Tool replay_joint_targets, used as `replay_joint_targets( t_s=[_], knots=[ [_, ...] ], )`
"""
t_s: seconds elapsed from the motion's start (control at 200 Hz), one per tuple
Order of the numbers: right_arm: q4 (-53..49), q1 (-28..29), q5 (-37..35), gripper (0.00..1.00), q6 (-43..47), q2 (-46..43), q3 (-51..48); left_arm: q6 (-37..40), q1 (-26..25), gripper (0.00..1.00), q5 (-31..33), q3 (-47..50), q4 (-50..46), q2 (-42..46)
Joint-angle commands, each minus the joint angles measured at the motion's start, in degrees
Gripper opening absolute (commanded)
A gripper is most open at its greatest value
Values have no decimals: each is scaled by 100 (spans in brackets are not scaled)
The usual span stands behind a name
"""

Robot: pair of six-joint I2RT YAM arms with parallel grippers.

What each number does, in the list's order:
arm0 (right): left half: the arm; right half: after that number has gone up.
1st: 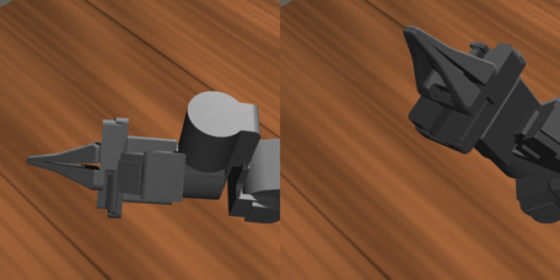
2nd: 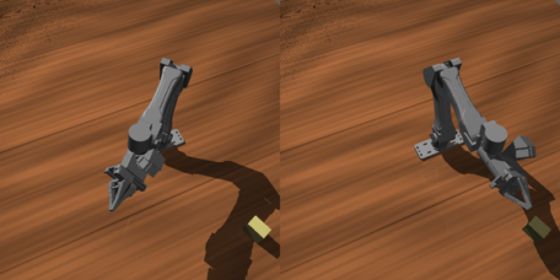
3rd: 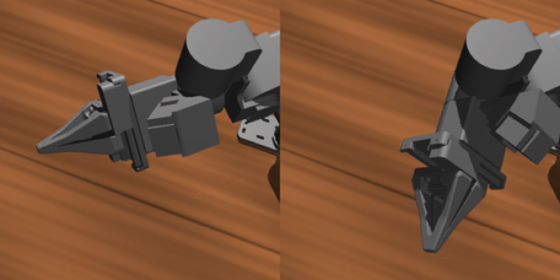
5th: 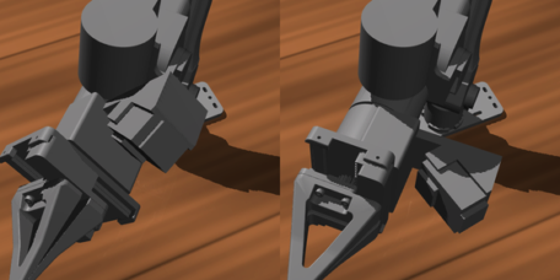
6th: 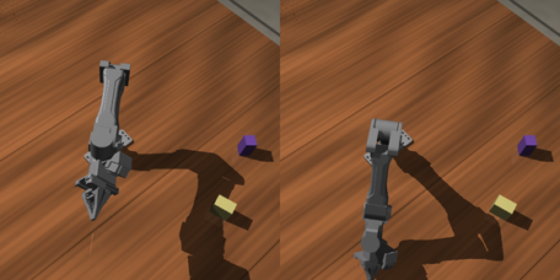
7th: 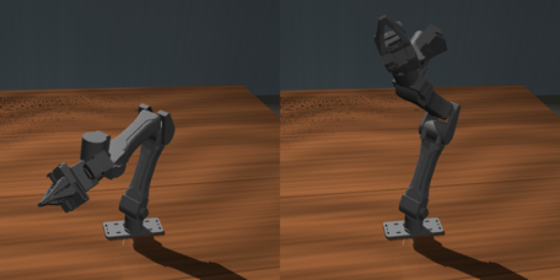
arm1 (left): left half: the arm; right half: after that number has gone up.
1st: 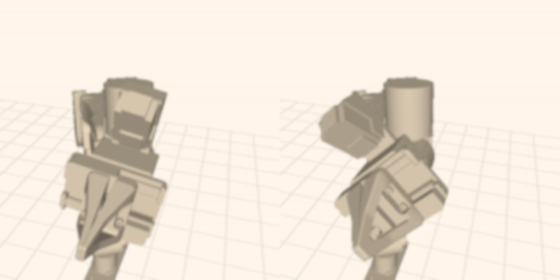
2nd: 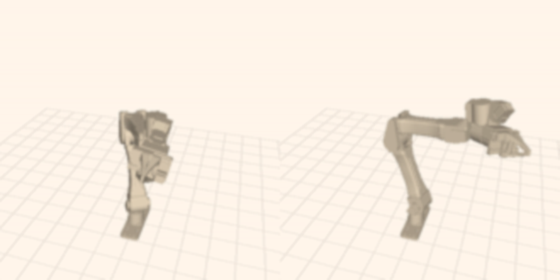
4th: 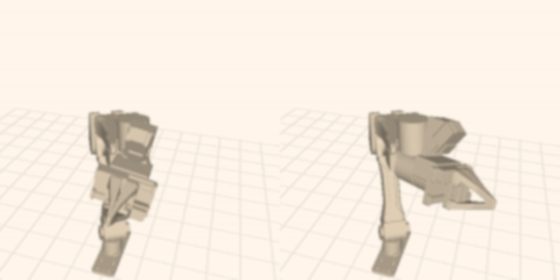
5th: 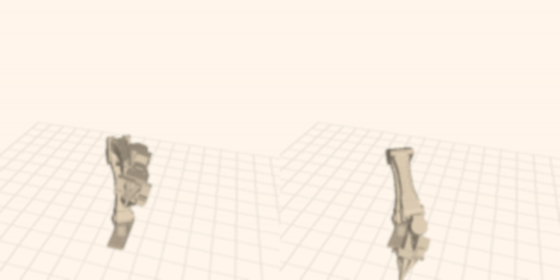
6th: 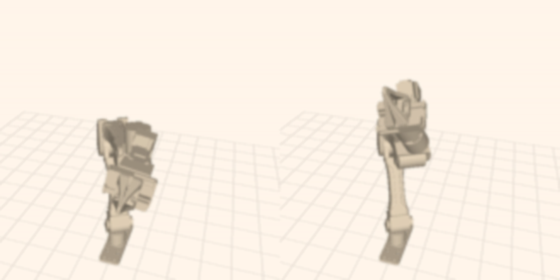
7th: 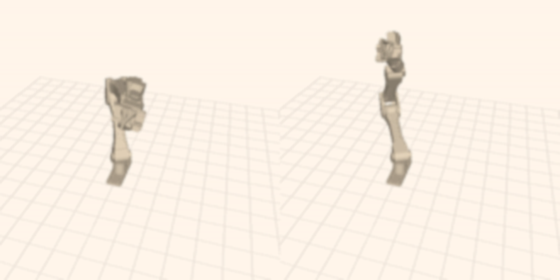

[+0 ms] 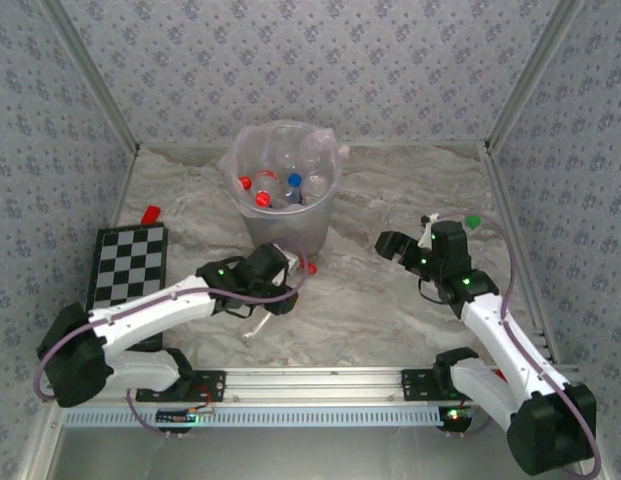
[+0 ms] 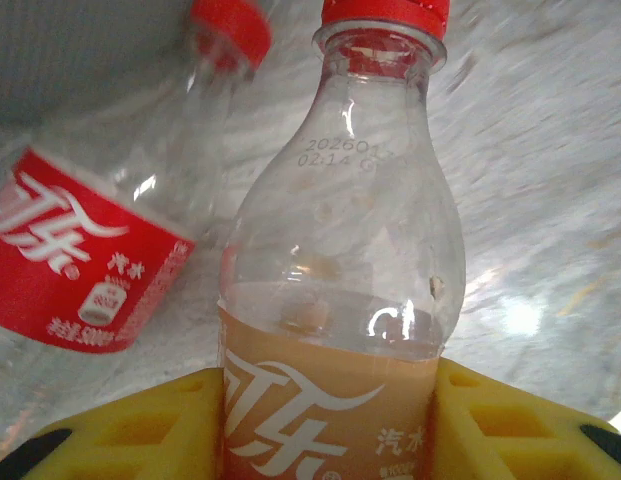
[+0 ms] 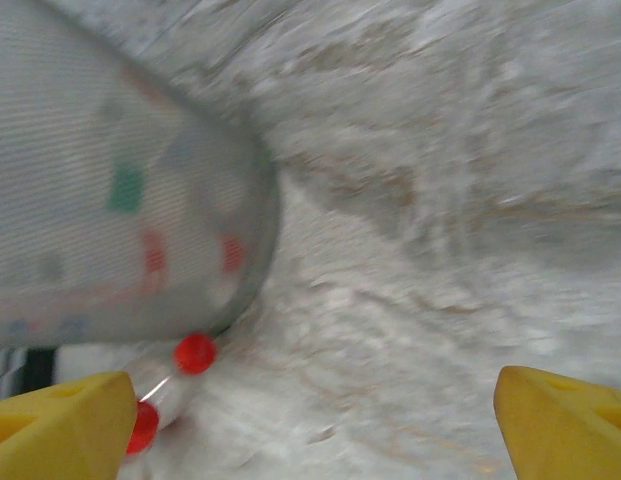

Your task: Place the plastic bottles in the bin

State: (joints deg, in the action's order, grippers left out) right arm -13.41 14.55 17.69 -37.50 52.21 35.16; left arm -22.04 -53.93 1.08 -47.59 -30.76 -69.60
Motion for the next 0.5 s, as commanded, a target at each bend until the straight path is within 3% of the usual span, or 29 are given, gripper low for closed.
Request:
replay_joint_targets(
  t_s=[0.0, 0.265, 0.335, 0.425, 0.5],
  knots=[
    [93, 269, 1430, 93, 96, 205, 331, 263, -70, 45, -320, -379, 119, 388],
    [1477, 1339, 1920, 87, -54, 623, 526, 456, -96, 41, -712, -538, 1132, 509],
    [1554, 1591, 1703, 83, 99, 780, 629, 502, -91, 41, -697, -595, 1267, 408],
    [1753, 1791, 1413, 71, 345, 843, 651, 536, -91, 41, -724, -647, 1476, 289],
    [1873, 1825, 1419, 69, 419, 932, 713, 577, -92, 41, -778, -706, 1559, 195]
  ],
)
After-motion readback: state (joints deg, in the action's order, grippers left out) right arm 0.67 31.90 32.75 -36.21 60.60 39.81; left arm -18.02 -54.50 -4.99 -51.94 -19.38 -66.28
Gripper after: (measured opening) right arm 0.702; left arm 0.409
